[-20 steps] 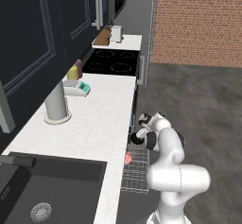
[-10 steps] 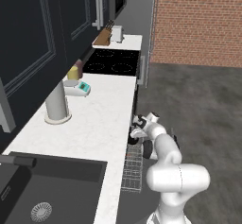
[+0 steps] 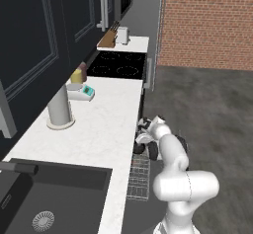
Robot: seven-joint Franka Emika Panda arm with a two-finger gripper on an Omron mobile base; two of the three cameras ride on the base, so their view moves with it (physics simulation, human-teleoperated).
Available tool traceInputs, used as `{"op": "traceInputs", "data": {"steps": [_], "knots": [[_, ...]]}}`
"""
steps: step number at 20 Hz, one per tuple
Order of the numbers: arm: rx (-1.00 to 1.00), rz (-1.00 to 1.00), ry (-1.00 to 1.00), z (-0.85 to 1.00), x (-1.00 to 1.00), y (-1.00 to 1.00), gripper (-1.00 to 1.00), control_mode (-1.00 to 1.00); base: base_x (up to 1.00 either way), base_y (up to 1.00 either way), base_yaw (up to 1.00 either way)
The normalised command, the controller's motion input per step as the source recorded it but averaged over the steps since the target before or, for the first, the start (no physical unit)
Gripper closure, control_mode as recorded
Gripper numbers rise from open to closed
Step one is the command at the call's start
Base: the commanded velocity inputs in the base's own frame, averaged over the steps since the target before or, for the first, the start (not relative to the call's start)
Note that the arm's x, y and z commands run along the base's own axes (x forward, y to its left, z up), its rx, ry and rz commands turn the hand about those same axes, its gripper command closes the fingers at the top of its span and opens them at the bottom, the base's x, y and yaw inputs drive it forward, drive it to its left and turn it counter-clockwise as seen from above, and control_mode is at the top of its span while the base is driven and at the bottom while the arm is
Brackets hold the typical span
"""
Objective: Pick up the cup and bowl from the counter, place them in the dishwasher, and close the dishwasher door.
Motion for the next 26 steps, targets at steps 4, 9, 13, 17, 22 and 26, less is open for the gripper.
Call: {"op": "traceInputs", "data": {"steps": [4, 9, 13, 17, 22, 26], "knots": [[0.0, -0.05, -0.03, 0.25, -0.59, -0.28, -1.0, -1.0, 0.0, 0.0, 0.0], [0.01, -0.2, -0.03, 0.67, -0.86, -0.3, -1.0, -1.0, 0.0, 0.0, 0.0], [0.01, -0.19, -0.14, 0.58, -1.0, -0.37, -1.0, -1.0, 0.0, 0.0, 0.0], [0.0, -0.19, -0.17, 0.66, -1.0, -0.33, -1.0, -1.0, 0.0, 0.0, 0.0], [0.0, -0.22, -0.14, 0.95, -0.98, -0.16, -1.0, -1.0, 0.0, 0.0, 0.0], [0.0, -0.2, -0.01, 1.0, -0.71, -0.07, -1.0, -1.0, 0.0, 0.0, 0.0]]}}
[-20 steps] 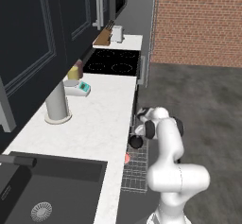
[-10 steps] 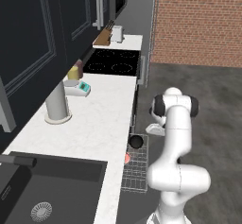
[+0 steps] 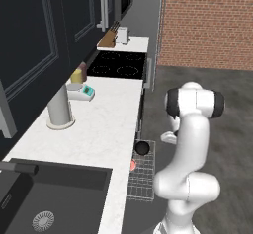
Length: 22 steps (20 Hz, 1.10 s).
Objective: Pick up the cup and bowl from the counter, place them in the dishwasher, and close the dishwasher door.
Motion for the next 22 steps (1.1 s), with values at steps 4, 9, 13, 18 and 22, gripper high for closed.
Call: {"op": "traceInputs", "data": {"steps": [4, 9, 13, 18, 22], "knots": [[0.0, -0.17, 0.05, 1.0, -0.57, -0.2, -1.0, -1.0, 0.0, 0.0, 0.0], [0.01, -0.15, 0.16, 1.0, -0.5, -0.39, -1.0, -1.0, 0.0, 0.0, 0.0], [0.08, -0.09, 0.08, 0.76, -0.32, -0.41, -1.0, -1.0, 0.0, 0.0, 0.0], [0.17, 0.0, -0.06, 0.45, -0.09, -0.33, -1.0, -1.0, 0.0, 0.0, 0.0], [0.21, 0.0, -0.03, 0.07, 0.0, -0.3, -1.0, -1.0, 0.0, 0.0, 0.0]]}}
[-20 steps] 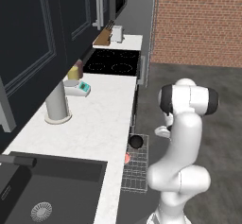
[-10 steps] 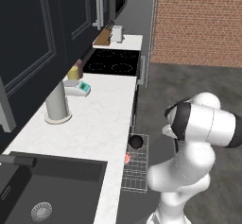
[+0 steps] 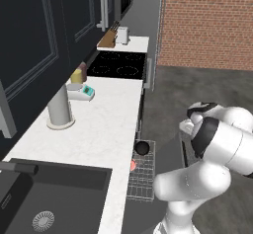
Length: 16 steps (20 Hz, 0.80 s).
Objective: Pick up the cup and bowl from the counter, place them in the dishwasher, and close the dishwasher door.
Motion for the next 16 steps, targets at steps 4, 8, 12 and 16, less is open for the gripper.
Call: {"op": "traceInputs", "data": {"steps": [4, 8, 12, 16], "knots": [[0.29, 0.01, 0.02, -0.19, 0.05, -0.47, -1.0, -1.0, 0.0, 0.0, 0.0], [0.34, 0.02, 0.11, -0.14, 0.13, -0.56, -1.0, -1.0, 0.0, 0.0, 0.0], [0.33, 0.08, 0.13, -0.14, 0.14, -0.52, -1.0, -1.0, 0.0, 0.0, 0.0], [0.3, 0.09, 0.06, -0.17, 0.16, -0.45, -1.0, -1.0, 0.0, 0.0, 0.0]]}}
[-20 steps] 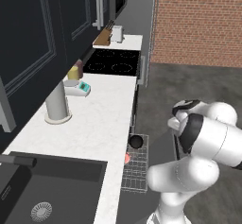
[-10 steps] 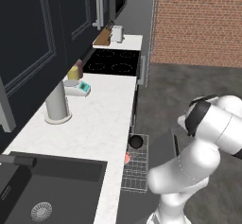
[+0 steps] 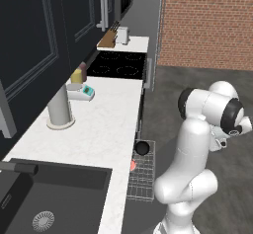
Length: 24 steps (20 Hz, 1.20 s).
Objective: Pick up the cup and bowl from the counter, place them in the dishwasher, and close the dishwasher door.
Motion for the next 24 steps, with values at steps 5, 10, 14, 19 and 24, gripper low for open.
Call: {"op": "traceInputs", "data": {"steps": [5, 10, 14, 19, 24], "knots": [[0.27, 0.08, 0.02, -0.26, 0.18, -0.33, -1.0, -1.0, 0.0, 0.0, 0.0], [0.26, 0.09, 0.03, -0.46, 0.16, -0.36, -1.0, -1.0, 0.0, 0.0, 0.0], [0.14, 0.11, 0.0, -0.59, 0.19, -0.14, -1.0, -1.0, 0.0, 0.0, 0.0], [0.08, 0.12, 0.0, -0.57, 0.18, -0.03, -1.0, -1.0, 0.0, 0.0, 0.0], [0.01, 0.04, 0.0, -0.48, 0.05, 0.0, -1.0, -1.0, 0.0, 0.0, 0.0]]}}
